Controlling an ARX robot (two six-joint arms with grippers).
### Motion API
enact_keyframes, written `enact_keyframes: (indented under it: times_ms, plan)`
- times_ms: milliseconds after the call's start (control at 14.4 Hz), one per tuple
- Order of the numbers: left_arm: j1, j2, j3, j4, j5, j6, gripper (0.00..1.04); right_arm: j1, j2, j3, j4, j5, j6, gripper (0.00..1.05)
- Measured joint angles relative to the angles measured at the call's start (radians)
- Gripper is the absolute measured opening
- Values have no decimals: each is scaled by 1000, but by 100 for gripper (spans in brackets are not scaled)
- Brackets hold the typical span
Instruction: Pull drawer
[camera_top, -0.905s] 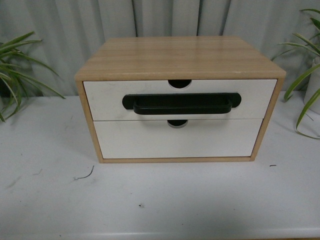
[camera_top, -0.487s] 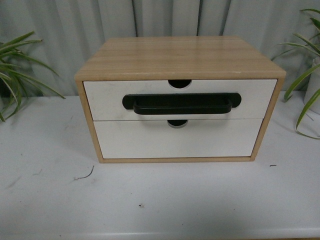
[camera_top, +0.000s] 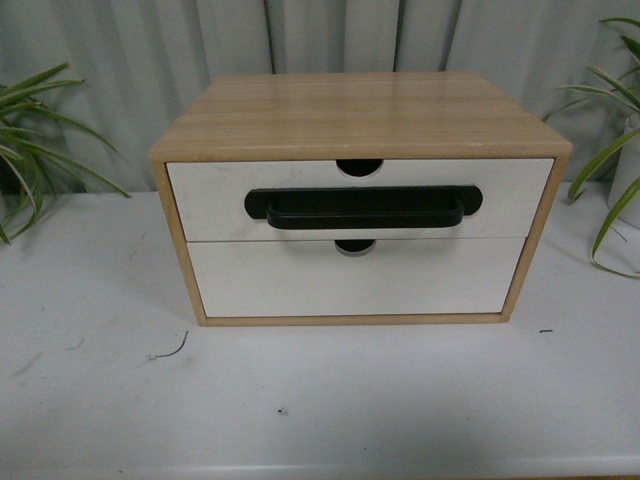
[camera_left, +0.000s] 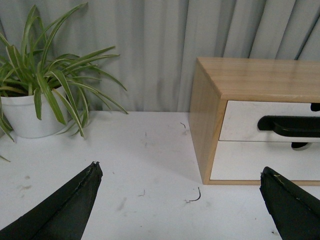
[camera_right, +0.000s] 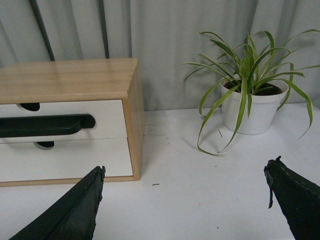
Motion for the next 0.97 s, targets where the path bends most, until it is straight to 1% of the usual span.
enact_keyframes:
  times_ms: [975]
  plan:
    - [0, 0, 0, 0, 0, 0, 98, 0, 0, 0, 0, 0, 0, 98]
